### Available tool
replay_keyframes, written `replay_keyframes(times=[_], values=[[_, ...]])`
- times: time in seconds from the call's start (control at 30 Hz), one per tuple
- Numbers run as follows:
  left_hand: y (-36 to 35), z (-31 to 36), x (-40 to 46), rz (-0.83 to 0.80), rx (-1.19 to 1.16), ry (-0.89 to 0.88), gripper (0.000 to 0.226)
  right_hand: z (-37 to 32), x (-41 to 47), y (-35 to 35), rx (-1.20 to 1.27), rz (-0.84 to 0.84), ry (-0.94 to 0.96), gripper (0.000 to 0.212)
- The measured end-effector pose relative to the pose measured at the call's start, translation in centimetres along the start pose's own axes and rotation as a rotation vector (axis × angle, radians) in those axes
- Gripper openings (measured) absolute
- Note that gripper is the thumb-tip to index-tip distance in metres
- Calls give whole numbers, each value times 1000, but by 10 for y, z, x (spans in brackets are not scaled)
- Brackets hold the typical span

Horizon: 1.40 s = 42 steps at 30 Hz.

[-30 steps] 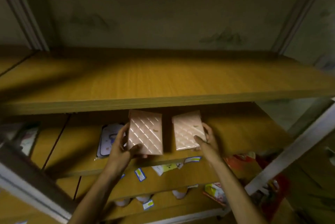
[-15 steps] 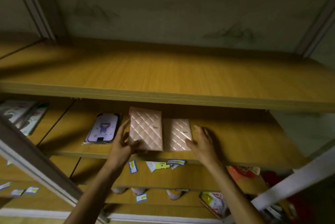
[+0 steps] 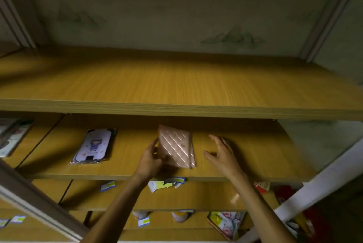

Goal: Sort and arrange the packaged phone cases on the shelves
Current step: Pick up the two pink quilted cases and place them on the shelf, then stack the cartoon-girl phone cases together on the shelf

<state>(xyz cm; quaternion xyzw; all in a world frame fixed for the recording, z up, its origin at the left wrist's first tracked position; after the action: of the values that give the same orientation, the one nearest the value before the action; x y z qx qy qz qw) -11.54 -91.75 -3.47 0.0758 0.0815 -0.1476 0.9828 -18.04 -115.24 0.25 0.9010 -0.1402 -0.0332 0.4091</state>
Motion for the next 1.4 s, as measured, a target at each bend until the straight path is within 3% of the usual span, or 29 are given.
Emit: replay_keyframes(times=[0.23, 0.37, 0.5, 0.8, 1.13, 1.4], values=[[8, 20, -8, 64, 581, -178, 65, 4, -3, 1, 24, -5, -4, 60], [14, 28, -19, 83, 781, -259, 82, -4, -5, -3, 8, -16, 28, 59], [43, 32, -36, 106, 822, -288, 86, -30, -5, -17, 5, -35, 110, 60], [166, 20, -118, 341, 773, -257, 79, -150, -24, -102, -14, -193, 356, 58], [358, -29, -265, 631, 728, -102, 73, -330, -104, -247, 48, -429, 618, 61], [505, -58, -367, 744, 736, -84, 68, -461, -185, -364, 99, -530, 695, 58]])
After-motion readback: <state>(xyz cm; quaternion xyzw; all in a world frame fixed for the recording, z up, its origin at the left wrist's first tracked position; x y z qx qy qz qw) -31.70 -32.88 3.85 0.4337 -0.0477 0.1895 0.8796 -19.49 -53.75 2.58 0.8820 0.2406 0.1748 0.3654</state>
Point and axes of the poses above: each hand's wrist, its own x-axis towards the middle knuckle, its own y-axis out of the back of the hand, z = x × y, the point moved 10 cm from there along x, towards the middle knuckle, and after that the axes turned 1 degree about -z, right-handed, at the moved point
